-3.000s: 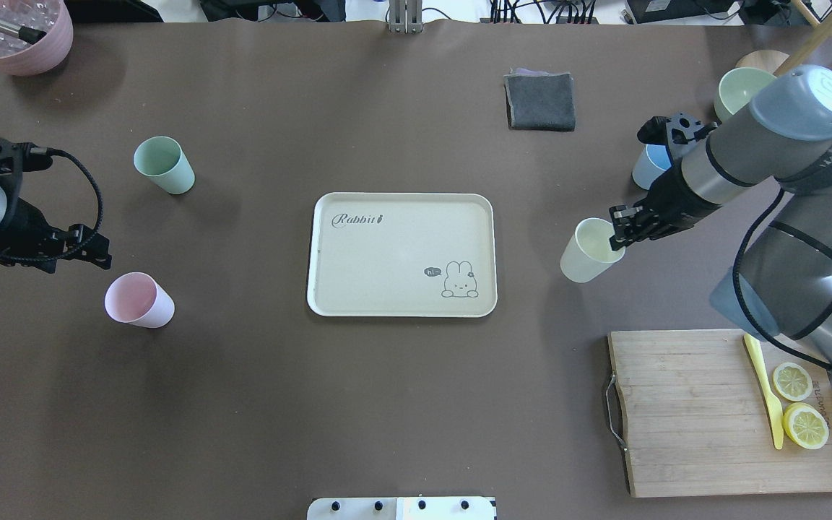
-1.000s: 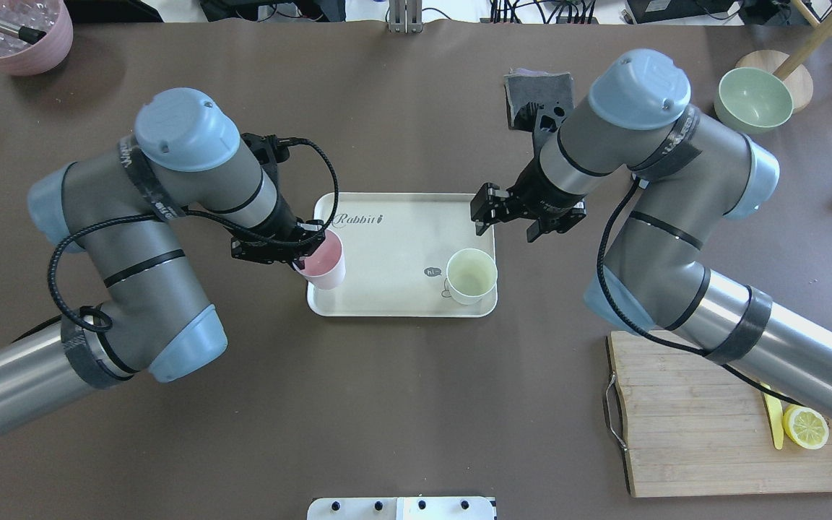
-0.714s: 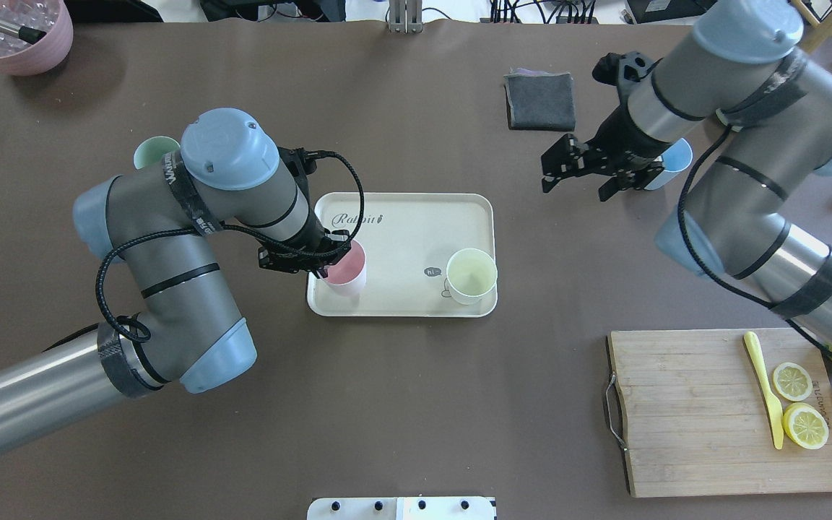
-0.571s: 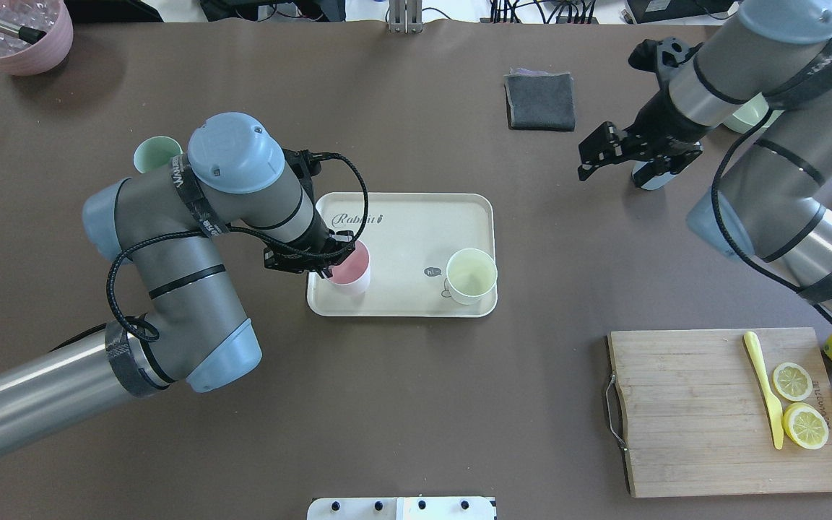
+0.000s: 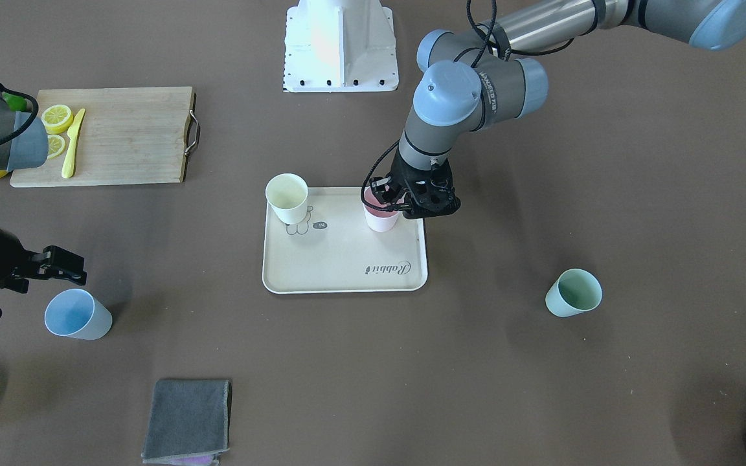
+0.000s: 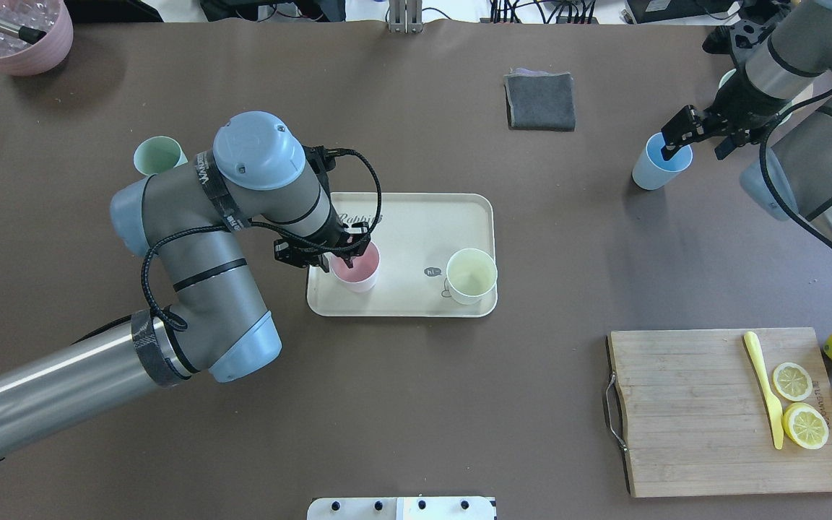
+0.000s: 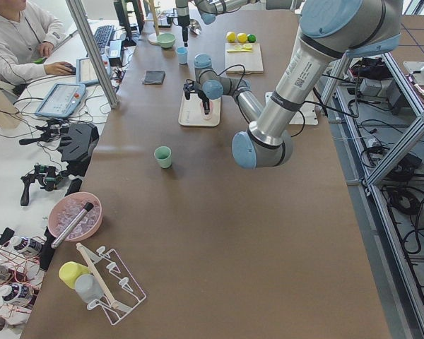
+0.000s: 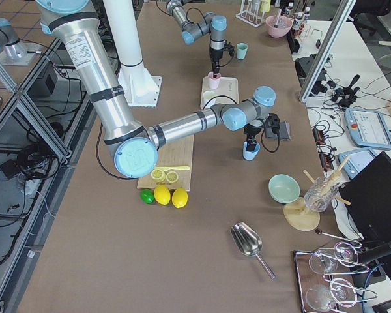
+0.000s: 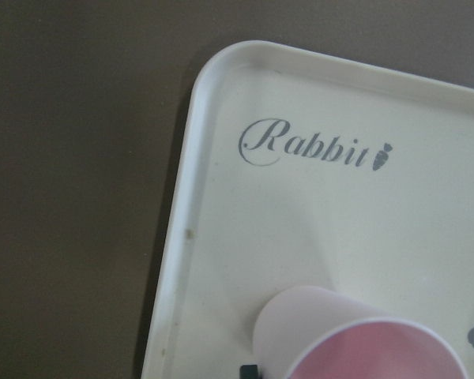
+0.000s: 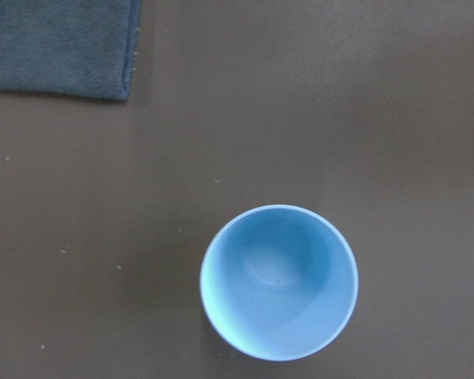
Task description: Place all cups on tray
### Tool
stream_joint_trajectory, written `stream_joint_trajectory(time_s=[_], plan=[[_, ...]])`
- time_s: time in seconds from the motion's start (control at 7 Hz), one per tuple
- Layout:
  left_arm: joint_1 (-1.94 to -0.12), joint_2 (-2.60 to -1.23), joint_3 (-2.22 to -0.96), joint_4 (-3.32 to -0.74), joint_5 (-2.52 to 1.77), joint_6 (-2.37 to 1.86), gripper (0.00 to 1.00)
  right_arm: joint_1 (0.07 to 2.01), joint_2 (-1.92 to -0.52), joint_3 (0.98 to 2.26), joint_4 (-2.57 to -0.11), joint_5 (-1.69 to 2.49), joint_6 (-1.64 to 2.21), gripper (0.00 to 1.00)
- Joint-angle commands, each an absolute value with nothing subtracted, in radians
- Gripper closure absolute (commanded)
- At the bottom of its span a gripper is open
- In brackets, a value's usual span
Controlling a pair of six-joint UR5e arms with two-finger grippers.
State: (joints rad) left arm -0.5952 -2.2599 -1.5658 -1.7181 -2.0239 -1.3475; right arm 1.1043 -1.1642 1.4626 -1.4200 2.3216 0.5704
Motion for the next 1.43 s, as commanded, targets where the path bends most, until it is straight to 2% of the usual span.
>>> stream_joint_trajectory(time_s=[0.0,0.14,0.29,0.43,0.57,0.71,1.0,1.14,1.29], plan=[[-0.609,-2.263,-1.566,-1.717,-2.019,-1.339,0.01,1.114,-1.120,1.357,-1.416,2.272,0.558,0.02],[-0.636,-2.263,-1.566,-1.713,-2.020,-1.316,0.01,1.115,-1.108,1.329,-1.414,2.272,0.560,0.18],[-0.659,-2.258,-1.566,-1.710,-2.020,-1.284,0.01,1.114,-1.106,1.319,-1.414,2.272,0.575,0.41],[-0.688,-2.253,-1.568,-1.709,-2.022,-1.261,0.01,1.109,-1.101,1.298,-1.414,2.273,0.577,0.48],[-0.715,-2.235,-1.575,-1.709,-2.031,-1.253,0.01,1.109,-1.098,1.295,-1.413,2.278,0.586,0.70],[-0.732,-2.215,-1.606,-1.706,-2.033,-1.241,0.01,1.091,-1.098,1.295,-1.404,2.278,0.616,1.00],[-0.794,-2.162,-1.693,-1.607,-2.049,-1.130,0.01,1.086,-1.077,1.305,-1.394,2.289,0.652,1.00],[-0.851,-2.090,-1.766,-1.551,-2.075,-0.979,0.01,1.085,-1.050,1.315,-1.394,2.310,0.684,1.00],[-0.891,-2.018,-1.781,-1.549,-2.075,-0.881,0.01,1.072,-1.026,1.351,-1.402,2.347,0.737,1.00]])
